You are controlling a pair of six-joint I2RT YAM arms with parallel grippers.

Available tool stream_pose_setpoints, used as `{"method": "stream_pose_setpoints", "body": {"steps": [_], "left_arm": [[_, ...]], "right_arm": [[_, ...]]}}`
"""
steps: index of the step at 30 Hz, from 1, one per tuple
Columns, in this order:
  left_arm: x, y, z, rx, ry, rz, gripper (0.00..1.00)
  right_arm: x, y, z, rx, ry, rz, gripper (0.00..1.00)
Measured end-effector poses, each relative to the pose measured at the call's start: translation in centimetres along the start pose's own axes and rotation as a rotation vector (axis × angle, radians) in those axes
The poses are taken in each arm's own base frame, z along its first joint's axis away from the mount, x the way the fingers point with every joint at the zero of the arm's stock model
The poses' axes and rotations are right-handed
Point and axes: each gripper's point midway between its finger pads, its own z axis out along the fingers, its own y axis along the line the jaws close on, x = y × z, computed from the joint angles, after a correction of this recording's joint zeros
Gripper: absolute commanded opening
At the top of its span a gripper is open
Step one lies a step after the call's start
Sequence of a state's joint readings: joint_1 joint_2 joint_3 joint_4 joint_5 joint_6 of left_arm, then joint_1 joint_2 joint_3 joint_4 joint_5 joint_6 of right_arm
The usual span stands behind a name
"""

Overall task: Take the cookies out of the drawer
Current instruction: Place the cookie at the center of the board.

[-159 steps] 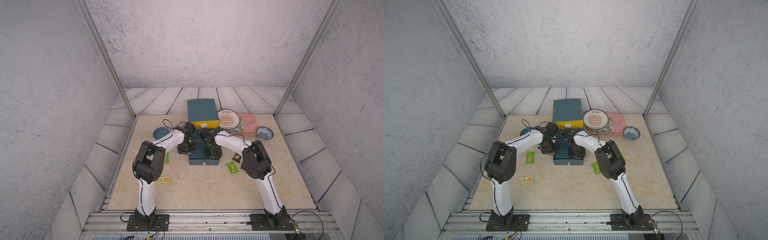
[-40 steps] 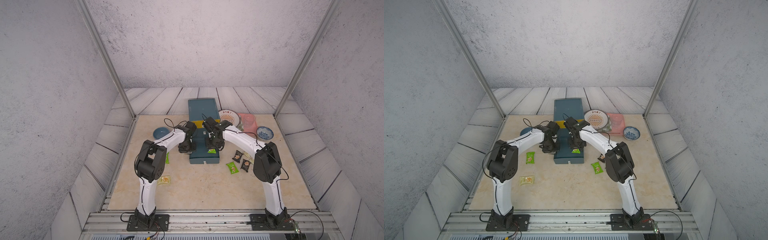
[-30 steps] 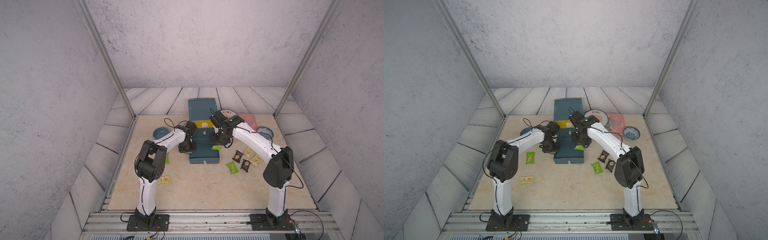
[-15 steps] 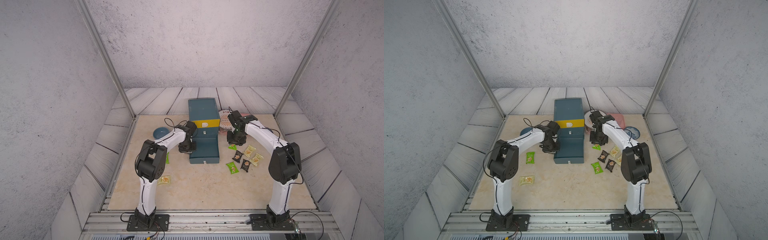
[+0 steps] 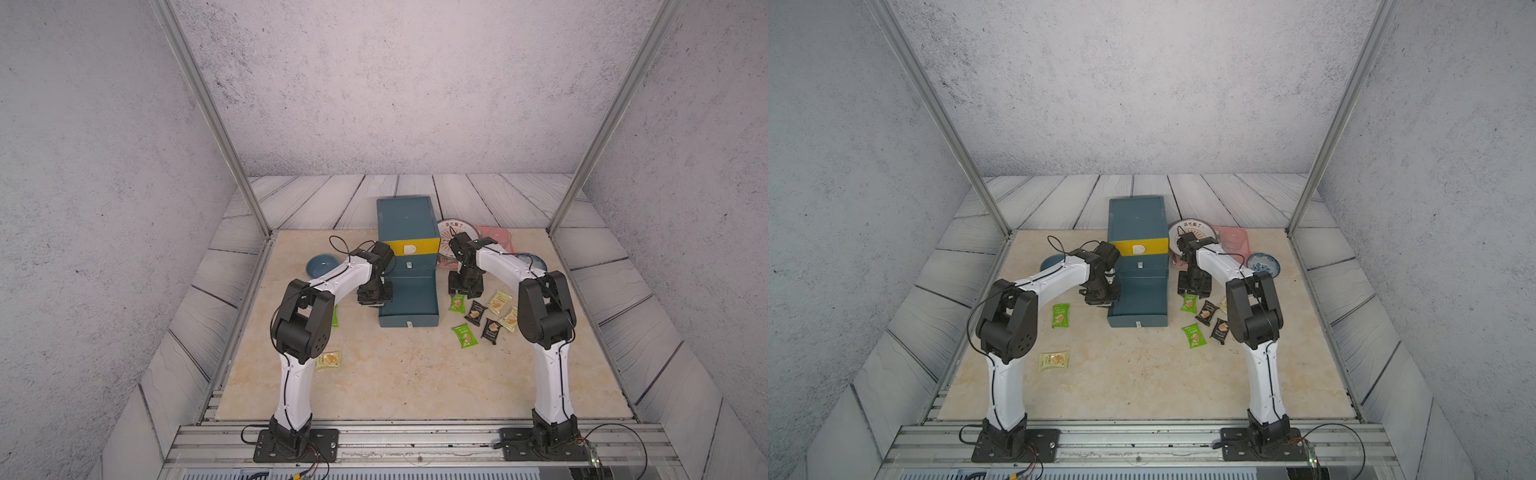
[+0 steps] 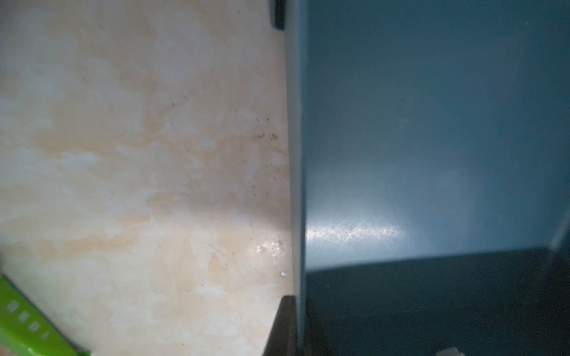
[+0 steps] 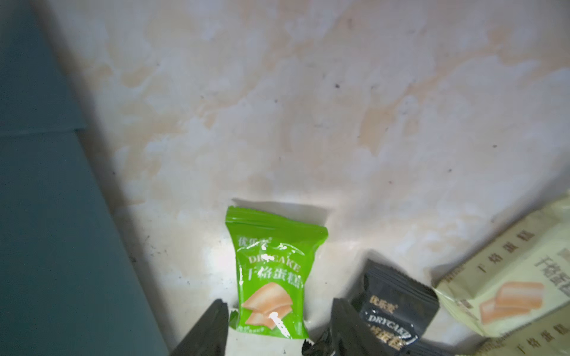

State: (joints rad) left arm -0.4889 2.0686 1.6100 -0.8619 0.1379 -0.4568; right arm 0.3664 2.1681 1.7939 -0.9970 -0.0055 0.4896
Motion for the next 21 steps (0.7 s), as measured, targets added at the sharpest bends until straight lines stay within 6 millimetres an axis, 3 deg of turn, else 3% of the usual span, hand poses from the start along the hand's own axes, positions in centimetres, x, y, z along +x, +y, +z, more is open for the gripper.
{"method": "stream_pose_setpoints", "body": {"steps": [3,6,8,10,15,21], "left_arm": [[-0.1,0.0,-0.1,0.001,-0.003,-0.005,0.04],[-0.3,0.2,-0.1,0.002,-0.006,-0.011,0.09],[-0.5,0.2,-0.3,0.009,-0.01,-0.018,0.19],[-1.0,-0.1,-0.6,0.03,-0.019,-0.032,0.36],[-2.2,-0.6,-1.8,0.081,-0.067,-0.055,0.49],[-3.3,-1.2,-5.5,0.138,-0.152,-0.064,0.52]], "right_arm": [[-0.6,0.1,-1.7,-0.015,-0.034,-0.002,0.61],[-1.3,0.3,-4.7,-0.042,-0.092,-0.005,0.61],[-1.9,0.5,-7.1,-0.07,-0.138,-0.003,0.61],[-2.8,1.0,-10.2,-0.131,-0.196,-0.003,0.61],[-5.0,3.0,-16.6,-0.292,-0.324,-0.027,0.61],[-6.0,5.6,-19.3,-0.437,-0.365,-0.075,0.61]]}}
